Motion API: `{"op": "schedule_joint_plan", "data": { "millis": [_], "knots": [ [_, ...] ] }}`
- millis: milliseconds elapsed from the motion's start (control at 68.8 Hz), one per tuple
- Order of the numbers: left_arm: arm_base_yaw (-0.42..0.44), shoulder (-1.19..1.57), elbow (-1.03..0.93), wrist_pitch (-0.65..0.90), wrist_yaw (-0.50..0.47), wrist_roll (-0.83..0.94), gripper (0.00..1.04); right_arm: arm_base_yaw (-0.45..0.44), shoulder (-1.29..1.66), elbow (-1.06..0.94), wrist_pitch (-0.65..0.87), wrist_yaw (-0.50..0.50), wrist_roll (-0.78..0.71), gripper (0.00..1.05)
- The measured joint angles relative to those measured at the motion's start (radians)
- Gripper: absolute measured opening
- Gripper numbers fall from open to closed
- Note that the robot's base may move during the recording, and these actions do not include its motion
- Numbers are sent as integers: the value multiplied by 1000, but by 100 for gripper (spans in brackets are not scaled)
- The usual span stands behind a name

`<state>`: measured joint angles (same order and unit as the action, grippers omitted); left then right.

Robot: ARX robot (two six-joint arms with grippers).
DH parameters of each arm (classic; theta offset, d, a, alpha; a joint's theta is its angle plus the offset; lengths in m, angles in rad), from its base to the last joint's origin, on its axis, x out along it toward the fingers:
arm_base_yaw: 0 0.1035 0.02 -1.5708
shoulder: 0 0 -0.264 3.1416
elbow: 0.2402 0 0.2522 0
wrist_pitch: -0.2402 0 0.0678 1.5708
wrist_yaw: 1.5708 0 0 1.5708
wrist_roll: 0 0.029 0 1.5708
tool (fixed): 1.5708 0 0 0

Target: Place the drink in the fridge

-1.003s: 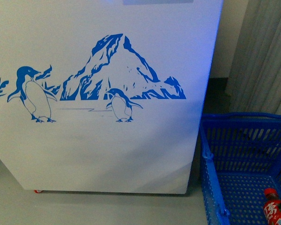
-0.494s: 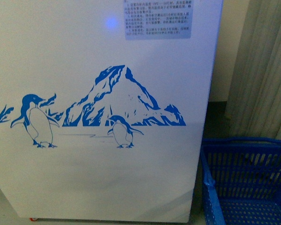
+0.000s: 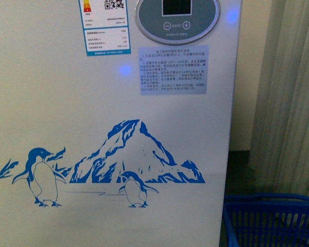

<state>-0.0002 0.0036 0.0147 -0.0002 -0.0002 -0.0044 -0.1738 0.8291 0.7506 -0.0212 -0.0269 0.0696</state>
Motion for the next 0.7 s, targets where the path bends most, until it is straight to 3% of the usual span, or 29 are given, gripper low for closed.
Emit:
{"op": "schedule_joint_plan", "data": {
  "millis": [320, 509, 698],
  "knots": [
    [0, 0, 0, 0, 0, 0, 97, 80, -303, -2, -90, 83, 29, 41],
    [0, 0, 0, 0, 0, 0, 97, 132, -359, -21, -27, 129, 29, 41],
    [0, 0, 0, 0, 0, 0, 97, 140, -368, -55, 21, 99, 28, 41]
  ]
}}
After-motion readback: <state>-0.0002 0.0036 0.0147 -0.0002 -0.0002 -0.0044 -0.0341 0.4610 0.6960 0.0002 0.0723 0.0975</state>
